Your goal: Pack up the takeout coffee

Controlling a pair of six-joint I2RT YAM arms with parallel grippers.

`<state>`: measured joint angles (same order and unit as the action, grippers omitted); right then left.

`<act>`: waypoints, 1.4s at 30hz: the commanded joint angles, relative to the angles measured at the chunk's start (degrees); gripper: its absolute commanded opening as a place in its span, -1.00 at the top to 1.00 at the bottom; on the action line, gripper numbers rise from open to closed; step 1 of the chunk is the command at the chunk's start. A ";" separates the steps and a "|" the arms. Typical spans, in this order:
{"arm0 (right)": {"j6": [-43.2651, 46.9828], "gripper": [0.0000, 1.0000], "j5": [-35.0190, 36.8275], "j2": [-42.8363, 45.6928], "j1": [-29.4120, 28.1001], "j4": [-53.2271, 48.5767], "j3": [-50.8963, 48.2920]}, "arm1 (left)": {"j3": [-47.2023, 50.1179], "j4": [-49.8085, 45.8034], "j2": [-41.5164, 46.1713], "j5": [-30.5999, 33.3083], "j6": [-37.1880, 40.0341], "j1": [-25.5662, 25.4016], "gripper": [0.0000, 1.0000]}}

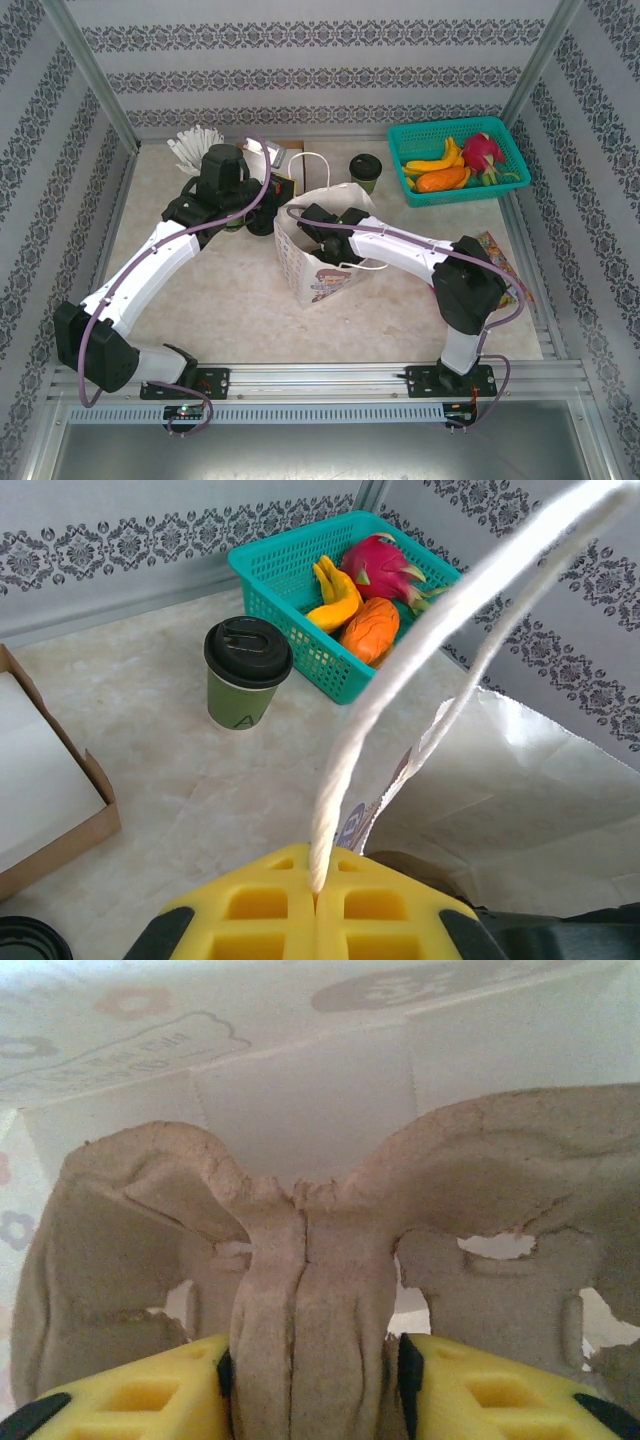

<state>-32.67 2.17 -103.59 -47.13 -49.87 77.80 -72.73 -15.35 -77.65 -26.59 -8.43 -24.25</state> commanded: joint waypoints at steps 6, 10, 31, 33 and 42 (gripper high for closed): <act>1.24 -0.41 -0.49 2.17 -0.85 -1.88 2.21 | -2.28 0.99 -0.14 -1.02 1.29 0.78 1.00; 4.34 -0.59 -1.94 5.59 -0.85 -2.26 3.29 | -2.47 0.37 -0.55 -1.12 2.09 0.78 1.00; 9.71 0.71 -4.90 1.07 -0.23 -2.49 0.40 | -3.12 -1.08 -0.67 -2.11 3.64 0.77 1.00; 9.73 0.79 -4.75 -0.03 -0.41 -2.52 0.51 | -3.12 -1.21 -0.60 -2.04 3.67 0.77 1.00; 8.45 0.96 0.07 -4.91 -0.46 -2.93 -0.45 | -3.30 -1.95 -0.11 -2.89 3.94 0.78 1.00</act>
<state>-23.77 -0.82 -106.19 -47.05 -51.16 78.50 -73.91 -16.56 -78.15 -28.21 -5.80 -24.25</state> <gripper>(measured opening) 0.061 0.064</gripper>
